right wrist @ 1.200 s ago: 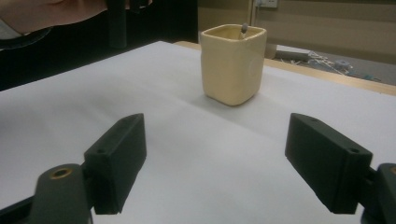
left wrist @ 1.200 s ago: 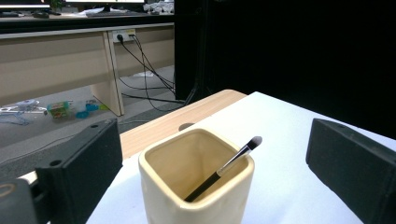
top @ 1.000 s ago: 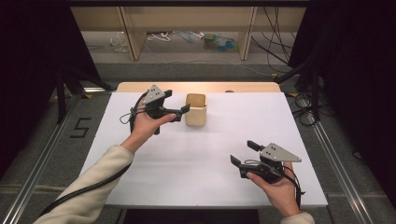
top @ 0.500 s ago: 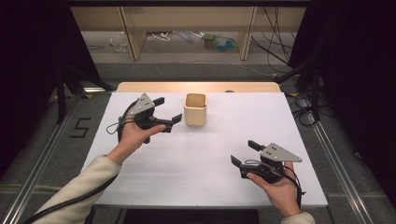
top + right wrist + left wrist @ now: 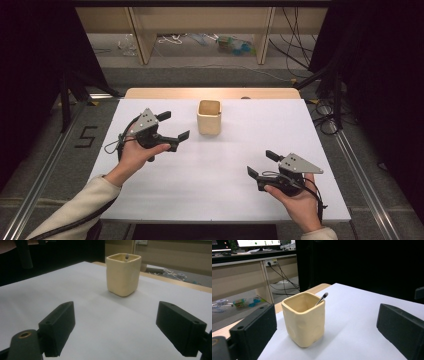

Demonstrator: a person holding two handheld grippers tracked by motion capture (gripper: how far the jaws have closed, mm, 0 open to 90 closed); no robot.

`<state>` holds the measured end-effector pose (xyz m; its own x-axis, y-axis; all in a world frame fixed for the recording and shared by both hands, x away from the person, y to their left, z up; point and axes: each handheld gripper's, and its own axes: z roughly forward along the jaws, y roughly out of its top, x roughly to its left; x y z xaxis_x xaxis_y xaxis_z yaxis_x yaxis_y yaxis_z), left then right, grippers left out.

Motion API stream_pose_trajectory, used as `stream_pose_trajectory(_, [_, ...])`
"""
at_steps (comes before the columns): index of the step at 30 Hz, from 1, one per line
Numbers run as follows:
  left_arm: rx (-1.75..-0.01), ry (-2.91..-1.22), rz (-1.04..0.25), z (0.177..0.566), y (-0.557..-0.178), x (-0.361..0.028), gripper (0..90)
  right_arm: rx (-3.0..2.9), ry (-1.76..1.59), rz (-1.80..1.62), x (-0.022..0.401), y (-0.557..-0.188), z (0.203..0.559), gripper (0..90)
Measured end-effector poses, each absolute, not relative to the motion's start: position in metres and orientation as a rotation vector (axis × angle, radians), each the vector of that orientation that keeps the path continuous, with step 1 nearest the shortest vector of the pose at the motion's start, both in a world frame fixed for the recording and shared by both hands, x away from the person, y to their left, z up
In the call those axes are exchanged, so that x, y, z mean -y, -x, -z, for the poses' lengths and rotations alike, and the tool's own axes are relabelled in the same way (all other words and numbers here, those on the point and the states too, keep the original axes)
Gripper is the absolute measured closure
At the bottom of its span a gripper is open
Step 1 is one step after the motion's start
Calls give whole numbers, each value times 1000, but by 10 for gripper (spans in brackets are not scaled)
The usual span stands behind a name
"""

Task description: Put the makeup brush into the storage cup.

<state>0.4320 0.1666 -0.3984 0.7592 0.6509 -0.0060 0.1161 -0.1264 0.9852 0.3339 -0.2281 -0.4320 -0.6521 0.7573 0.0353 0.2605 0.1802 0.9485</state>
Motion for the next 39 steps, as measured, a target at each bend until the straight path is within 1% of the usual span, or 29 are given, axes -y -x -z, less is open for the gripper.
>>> stream_pose_trajectory(26, [-548, -1654, -465, 405, -390, -183, 25, -2013, -956, -1498, 228, -335, 432, 168])
stream_pose_trajectory(31, [-519, -1649, -459, 408, -383, -187, 28, -2035, -962, -1457, 230, -333, 430, 168])
stream_pose_trajectory(32, [-522, -1646, -453, 408, -381, -188, 28, -2003, -952, -1510, 228, -335, 432, 168])
stream_pose_trajectory(39, [-531, -1648, -448, 413, -372, -199, 27, -1999, -955, -1514, 229, -335, 432, 168])
